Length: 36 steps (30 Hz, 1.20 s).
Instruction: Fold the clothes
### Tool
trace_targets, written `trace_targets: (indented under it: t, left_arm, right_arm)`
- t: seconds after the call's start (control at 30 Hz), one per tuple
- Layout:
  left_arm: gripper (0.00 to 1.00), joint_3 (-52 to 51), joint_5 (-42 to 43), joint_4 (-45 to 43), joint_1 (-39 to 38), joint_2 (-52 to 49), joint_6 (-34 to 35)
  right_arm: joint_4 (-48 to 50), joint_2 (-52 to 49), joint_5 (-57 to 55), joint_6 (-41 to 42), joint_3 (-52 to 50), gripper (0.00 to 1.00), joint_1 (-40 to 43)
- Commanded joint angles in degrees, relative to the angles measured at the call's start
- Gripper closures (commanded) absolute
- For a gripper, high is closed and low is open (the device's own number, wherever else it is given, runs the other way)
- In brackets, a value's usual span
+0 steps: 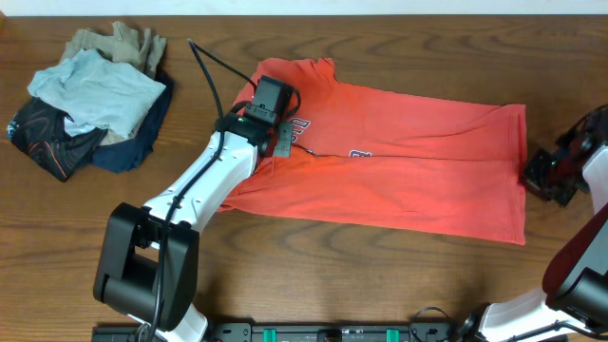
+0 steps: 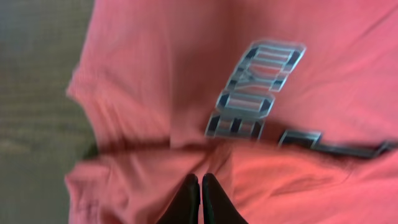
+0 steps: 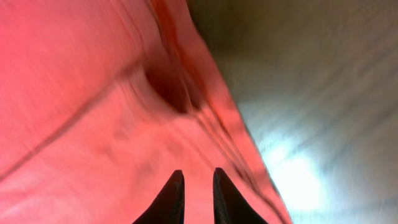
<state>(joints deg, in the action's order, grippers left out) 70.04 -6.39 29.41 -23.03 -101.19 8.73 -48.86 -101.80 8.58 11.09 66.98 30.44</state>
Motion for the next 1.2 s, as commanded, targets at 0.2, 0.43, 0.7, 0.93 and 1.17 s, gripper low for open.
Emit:
trace_targets:
  t: [0.2,0.43,0.7,0.93,1.17]
  left_arm:
    - [0.94,-2.14,-0.31,5.03,4.24,-0.81,4.55]
    - [0.93,-2.34,3.39,4.61,10.56,-2.67,6.62]
    - [0.93,-2.34,9.33,6.03,14.75,-8.50,7.89]
    - [0.93,-2.34,12.15,15.89,15.30,-13.00,10.19]
    - [0.94,-2.34,13.57,29.29,15.30,-13.05,13.68]
  right_arm:
    - [-2.05,-0.44,-0.33,-2.51,-2.40,0.86,0.24]
    - [1.53,-0.44,1.14,-7.37,-8.26,0.86,-1.27]
    - [8.26,-0.44,-0.59,-8.74,-15.32,0.86,-1.90]
    - [8.81,-0.44,-12.70,-5.29,-16.70,0.82,-0.26]
    - [9.31,-0.44,-17.16,-4.26,-14.82,0.82,3.43]
